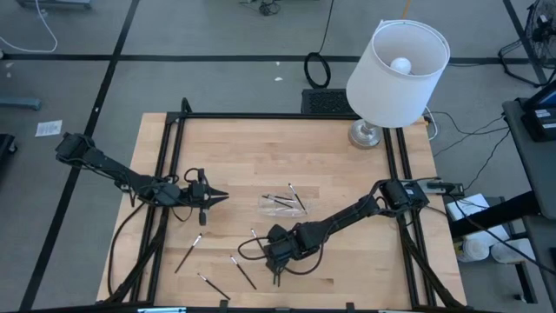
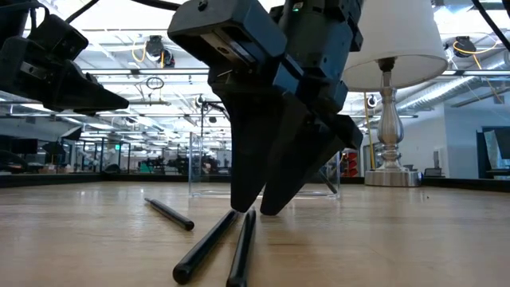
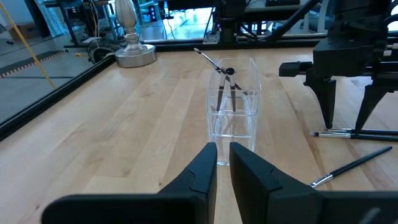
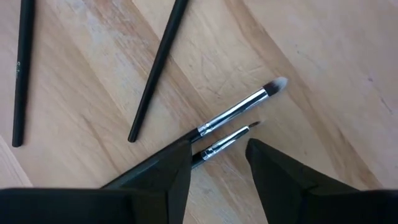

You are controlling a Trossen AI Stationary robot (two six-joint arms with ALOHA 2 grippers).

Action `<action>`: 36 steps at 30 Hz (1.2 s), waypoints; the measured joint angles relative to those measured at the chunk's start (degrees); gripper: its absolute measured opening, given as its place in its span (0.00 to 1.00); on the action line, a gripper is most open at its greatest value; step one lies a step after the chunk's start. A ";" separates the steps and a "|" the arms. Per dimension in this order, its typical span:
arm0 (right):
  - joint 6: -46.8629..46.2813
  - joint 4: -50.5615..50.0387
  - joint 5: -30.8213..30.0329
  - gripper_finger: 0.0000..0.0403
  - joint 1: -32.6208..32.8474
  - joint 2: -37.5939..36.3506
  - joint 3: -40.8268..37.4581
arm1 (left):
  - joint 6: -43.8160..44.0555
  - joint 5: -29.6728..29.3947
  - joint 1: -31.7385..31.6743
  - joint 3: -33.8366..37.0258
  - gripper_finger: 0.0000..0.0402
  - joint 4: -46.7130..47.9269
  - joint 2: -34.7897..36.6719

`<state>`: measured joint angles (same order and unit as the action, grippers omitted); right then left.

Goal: Pick & Place Makeup Supplies
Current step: Put the makeup brush into the transparent organizer

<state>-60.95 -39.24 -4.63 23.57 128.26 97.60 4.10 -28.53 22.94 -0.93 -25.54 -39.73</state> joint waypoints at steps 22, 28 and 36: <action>1.68 1.58 0.20 0.26 -0.28 0.02 -8.38 | 0.02 -0.02 0.02 0.00 0.13 -0.02 0.00; 7.29 -0.01 0.16 0.15 -0.28 -0.02 -8.55 | 0.02 -0.02 0.01 0.00 0.13 -0.02 0.01; 13.90 -4.78 0.06 0.02 0.51 -0.13 -8.48 | 0.13 -0.02 0.00 0.00 0.13 0.01 0.01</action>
<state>-47.05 -44.01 -4.57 24.09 128.14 89.12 4.23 -28.56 22.94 -0.93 -25.53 -39.72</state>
